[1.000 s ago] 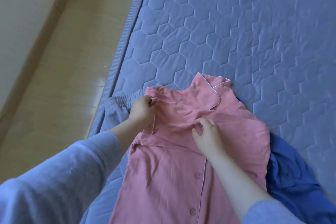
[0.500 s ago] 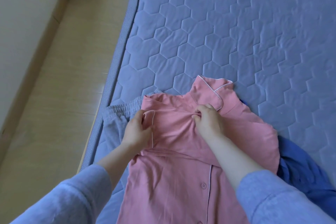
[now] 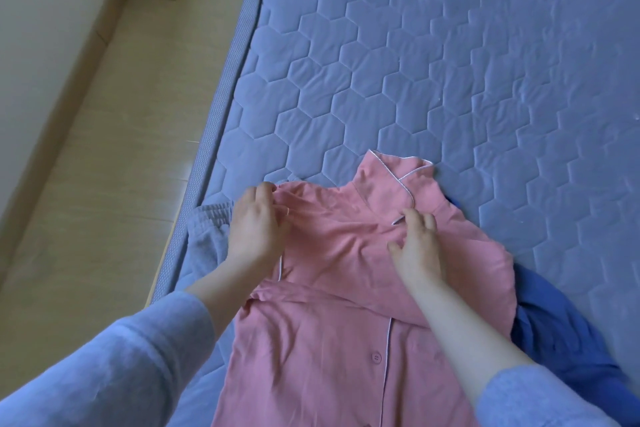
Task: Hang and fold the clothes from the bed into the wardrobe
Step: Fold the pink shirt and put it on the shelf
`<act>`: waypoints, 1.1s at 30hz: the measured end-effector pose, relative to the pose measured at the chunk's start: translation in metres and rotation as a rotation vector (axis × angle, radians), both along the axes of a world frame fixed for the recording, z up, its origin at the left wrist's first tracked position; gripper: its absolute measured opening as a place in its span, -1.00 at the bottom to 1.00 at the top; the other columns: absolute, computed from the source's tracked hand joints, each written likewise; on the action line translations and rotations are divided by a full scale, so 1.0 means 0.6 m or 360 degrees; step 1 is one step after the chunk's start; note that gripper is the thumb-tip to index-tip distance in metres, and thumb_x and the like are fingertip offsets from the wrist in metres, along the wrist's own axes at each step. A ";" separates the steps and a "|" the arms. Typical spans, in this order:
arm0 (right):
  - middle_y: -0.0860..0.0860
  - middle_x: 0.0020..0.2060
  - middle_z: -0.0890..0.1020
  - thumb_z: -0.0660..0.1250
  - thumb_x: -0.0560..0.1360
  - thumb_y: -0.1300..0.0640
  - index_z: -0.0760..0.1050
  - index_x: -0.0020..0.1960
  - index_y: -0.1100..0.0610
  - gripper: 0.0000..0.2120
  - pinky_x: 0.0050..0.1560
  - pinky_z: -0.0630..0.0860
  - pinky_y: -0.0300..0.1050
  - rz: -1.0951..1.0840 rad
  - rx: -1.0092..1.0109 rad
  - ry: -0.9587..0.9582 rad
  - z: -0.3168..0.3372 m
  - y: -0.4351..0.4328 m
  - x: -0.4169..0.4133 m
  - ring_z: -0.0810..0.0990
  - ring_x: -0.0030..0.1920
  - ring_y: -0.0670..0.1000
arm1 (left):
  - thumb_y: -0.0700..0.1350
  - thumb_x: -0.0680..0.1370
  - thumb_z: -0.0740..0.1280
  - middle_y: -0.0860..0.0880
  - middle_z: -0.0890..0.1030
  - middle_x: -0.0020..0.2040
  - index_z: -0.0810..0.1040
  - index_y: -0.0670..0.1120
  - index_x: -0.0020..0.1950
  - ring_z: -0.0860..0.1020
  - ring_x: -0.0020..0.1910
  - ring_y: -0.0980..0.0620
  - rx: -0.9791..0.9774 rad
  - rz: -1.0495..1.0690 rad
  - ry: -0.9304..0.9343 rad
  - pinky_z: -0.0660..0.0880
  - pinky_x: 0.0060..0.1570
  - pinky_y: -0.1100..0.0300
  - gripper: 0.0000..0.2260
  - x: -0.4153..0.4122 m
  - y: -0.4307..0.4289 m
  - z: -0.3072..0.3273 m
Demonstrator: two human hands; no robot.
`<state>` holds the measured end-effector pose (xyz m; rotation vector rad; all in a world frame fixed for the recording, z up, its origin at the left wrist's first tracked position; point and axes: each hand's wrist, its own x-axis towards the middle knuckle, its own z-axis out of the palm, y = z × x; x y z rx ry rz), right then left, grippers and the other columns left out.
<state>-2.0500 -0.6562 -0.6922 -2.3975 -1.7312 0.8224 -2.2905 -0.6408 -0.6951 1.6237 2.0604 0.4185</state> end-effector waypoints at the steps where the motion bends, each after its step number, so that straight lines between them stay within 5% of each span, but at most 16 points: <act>1: 0.10 0.23 0.40 0.39 0.46 0.22 0.40 0.33 0.07 -0.54 0.05 0.52 0.06 -0.0026 0.0015 -0.0025 0.006 -0.004 0.013 0.59 0.04 0.20 | -0.17 0.50 0.33 -0.18 0.49 0.17 0.45 -0.17 0.27 0.43 0.15 -0.20 0.0024 -0.0120 0.0052 0.35 0.16 0.01 -0.66 0.004 0.008 0.006; 8: 0.14 0.31 0.44 0.41 0.49 0.18 0.43 0.34 0.17 -0.56 0.21 0.35 -0.04 0.0027 -0.0065 -0.0125 0.021 -0.006 0.119 0.46 0.29 0.17 | 0.03 0.46 0.42 -0.05 0.39 0.35 0.31 -0.05 0.43 0.36 0.33 -0.10 -0.0244 -0.1027 0.0376 0.21 0.33 0.10 -0.41 0.068 0.065 0.022; 11: 0.02 0.37 0.42 0.41 0.49 0.01 0.35 0.41 0.04 -0.47 0.25 0.21 -0.10 0.0107 -0.0157 -0.0353 0.012 0.004 0.160 0.44 0.33 0.10 | 0.09 0.45 0.42 -0.08 0.36 0.39 0.27 -0.08 0.44 0.34 0.37 -0.11 -0.0355 -0.1064 0.0490 0.21 0.36 0.05 -0.36 0.095 0.081 0.008; 14: -0.06 0.41 0.34 0.39 0.48 -0.09 0.26 0.44 -0.03 -0.40 0.30 0.40 0.11 0.0090 -0.0281 -0.0380 -0.007 0.018 0.194 0.45 0.34 0.12 | 0.22 0.42 0.42 -0.06 0.38 0.38 0.29 -0.07 0.40 0.36 0.37 -0.11 -0.0464 -0.1020 0.0579 0.23 0.35 0.02 -0.32 0.107 0.102 -0.013; 19: 0.03 0.41 0.38 0.49 0.38 -0.14 0.23 0.47 0.04 -0.22 0.29 0.43 0.14 0.0073 -0.0337 -0.0278 -0.052 0.043 0.234 0.40 0.37 0.17 | 0.37 0.29 0.43 -0.07 0.47 0.23 0.40 -0.05 0.27 0.40 0.26 -0.13 -0.0568 -0.0967 0.0700 0.30 0.25 0.01 -0.27 0.110 0.134 -0.041; 23: 0.08 0.19 0.56 0.51 0.31 -0.20 0.40 0.19 0.10 -0.39 0.18 0.48 0.12 0.0099 -0.0295 -0.0322 -0.075 0.045 0.249 0.51 0.22 0.21 | 0.38 0.26 0.45 -0.02 0.51 0.05 0.47 -0.01 0.04 0.44 0.16 -0.10 -0.0579 -0.1039 0.0771 0.37 0.11 0.05 -0.42 0.120 0.148 -0.047; 27: 0.03 -0.10 0.59 0.47 0.37 -0.16 0.32 -0.16 0.04 -0.61 -0.11 0.48 -0.01 0.0143 -0.0272 -0.0185 -0.077 0.040 0.257 0.57 0.00 0.20 | 0.31 0.32 0.46 0.06 0.44 -0.13 0.42 0.03 -0.04 0.46 -0.05 -0.05 -0.0789 -0.1186 0.0600 0.35 -0.13 0.13 -0.54 0.112 0.153 -0.039; 33: -0.05 -0.50 0.36 0.47 0.39 -0.12 0.17 -0.41 0.09 -0.46 -0.41 0.19 -0.09 0.0350 -0.0065 -0.0270 -0.050 0.057 0.271 0.39 -0.35 0.09 | 0.07 0.38 0.51 0.07 0.37 -0.33 0.24 -0.02 -0.34 0.40 -0.22 -0.04 -0.0664 -0.1194 0.0403 0.18 -0.32 0.11 -0.56 0.099 0.155 -0.036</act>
